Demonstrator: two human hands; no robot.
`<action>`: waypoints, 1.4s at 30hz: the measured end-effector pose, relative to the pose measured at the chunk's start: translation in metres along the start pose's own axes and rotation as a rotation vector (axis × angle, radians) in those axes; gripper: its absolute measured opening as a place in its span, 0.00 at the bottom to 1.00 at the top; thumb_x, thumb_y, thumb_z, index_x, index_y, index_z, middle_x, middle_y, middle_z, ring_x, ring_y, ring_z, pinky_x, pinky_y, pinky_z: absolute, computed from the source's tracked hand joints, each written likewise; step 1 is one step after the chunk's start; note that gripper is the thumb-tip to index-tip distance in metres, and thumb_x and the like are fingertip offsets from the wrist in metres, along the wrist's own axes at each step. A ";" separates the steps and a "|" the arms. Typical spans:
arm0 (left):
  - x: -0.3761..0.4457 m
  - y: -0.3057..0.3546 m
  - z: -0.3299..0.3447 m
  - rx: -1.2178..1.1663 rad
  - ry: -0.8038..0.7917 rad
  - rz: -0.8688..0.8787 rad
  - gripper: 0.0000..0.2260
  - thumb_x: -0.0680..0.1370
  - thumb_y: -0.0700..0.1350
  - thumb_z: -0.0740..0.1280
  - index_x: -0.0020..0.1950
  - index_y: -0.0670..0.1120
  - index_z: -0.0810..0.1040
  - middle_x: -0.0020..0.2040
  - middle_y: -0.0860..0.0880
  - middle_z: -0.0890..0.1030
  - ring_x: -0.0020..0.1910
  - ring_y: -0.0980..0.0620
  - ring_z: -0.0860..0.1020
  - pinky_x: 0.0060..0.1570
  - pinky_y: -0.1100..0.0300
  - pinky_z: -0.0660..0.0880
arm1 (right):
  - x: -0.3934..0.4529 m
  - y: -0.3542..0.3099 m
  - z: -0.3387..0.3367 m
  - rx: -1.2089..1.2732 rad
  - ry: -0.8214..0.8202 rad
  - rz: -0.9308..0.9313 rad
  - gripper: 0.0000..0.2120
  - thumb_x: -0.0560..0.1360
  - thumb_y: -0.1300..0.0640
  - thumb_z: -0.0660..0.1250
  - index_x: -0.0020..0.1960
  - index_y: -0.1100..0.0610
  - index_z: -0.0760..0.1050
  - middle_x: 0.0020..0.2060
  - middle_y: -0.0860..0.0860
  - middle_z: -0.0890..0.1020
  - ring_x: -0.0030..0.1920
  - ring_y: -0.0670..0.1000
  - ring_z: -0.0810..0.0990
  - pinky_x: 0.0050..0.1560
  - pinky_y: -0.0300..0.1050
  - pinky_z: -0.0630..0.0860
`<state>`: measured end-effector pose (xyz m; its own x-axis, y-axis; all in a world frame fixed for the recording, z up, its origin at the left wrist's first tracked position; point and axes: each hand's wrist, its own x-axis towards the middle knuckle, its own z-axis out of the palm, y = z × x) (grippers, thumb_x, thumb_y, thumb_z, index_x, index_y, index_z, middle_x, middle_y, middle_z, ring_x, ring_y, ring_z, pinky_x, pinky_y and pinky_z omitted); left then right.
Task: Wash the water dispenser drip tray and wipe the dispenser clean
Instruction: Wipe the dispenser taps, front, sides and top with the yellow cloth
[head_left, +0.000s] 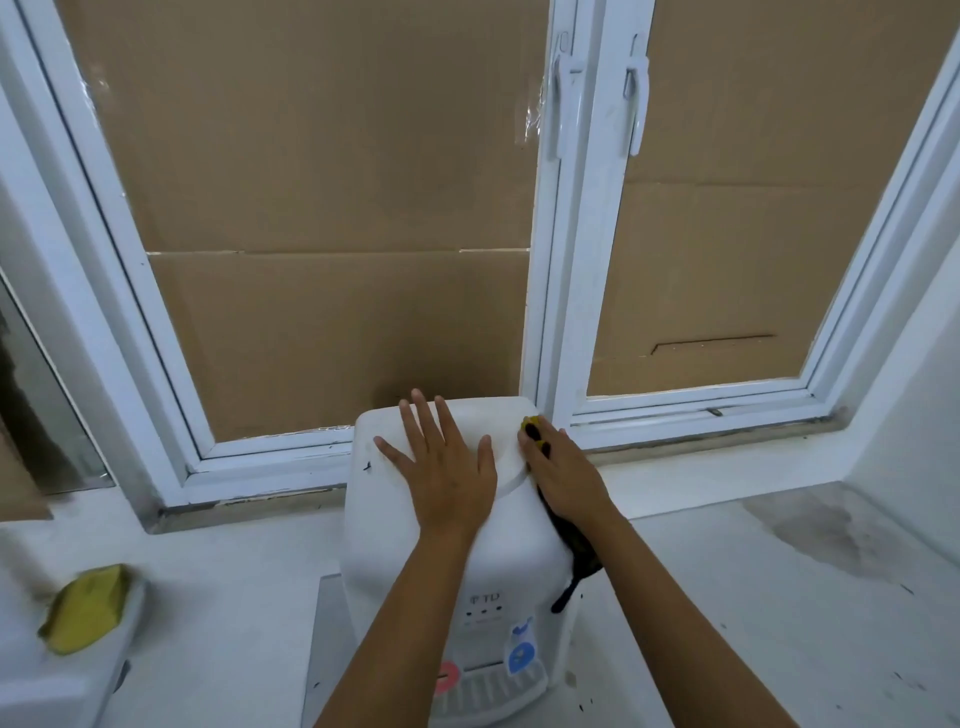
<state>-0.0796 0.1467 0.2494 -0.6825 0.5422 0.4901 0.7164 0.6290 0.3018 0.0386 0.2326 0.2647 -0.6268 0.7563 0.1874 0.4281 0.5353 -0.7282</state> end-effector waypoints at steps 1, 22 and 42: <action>0.000 0.001 0.000 -0.014 0.000 -0.027 0.35 0.77 0.62 0.47 0.76 0.40 0.63 0.77 0.37 0.58 0.77 0.37 0.57 0.70 0.31 0.51 | 0.012 -0.003 -0.002 0.028 -0.022 0.018 0.27 0.80 0.35 0.50 0.74 0.47 0.65 0.71 0.48 0.71 0.73 0.53 0.66 0.69 0.53 0.65; 0.002 0.003 0.007 -0.058 0.083 -0.077 0.34 0.78 0.63 0.44 0.77 0.45 0.62 0.78 0.39 0.56 0.76 0.37 0.59 0.68 0.33 0.61 | 0.002 0.008 0.000 0.029 -0.066 0.012 0.28 0.80 0.34 0.48 0.76 0.42 0.60 0.74 0.43 0.66 0.76 0.49 0.60 0.73 0.53 0.60; 0.003 0.003 0.006 -0.047 0.091 -0.060 0.32 0.79 0.62 0.46 0.75 0.45 0.66 0.76 0.39 0.61 0.73 0.37 0.65 0.67 0.33 0.64 | 0.133 -0.006 0.015 -0.010 -0.245 0.250 0.34 0.78 0.33 0.52 0.75 0.53 0.64 0.71 0.56 0.72 0.66 0.59 0.73 0.69 0.55 0.68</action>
<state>-0.0810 0.1537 0.2467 -0.7101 0.4500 0.5415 0.6819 0.6310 0.3699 -0.0572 0.3247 0.2844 -0.6389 0.7524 -0.1604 0.5936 0.3495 -0.7250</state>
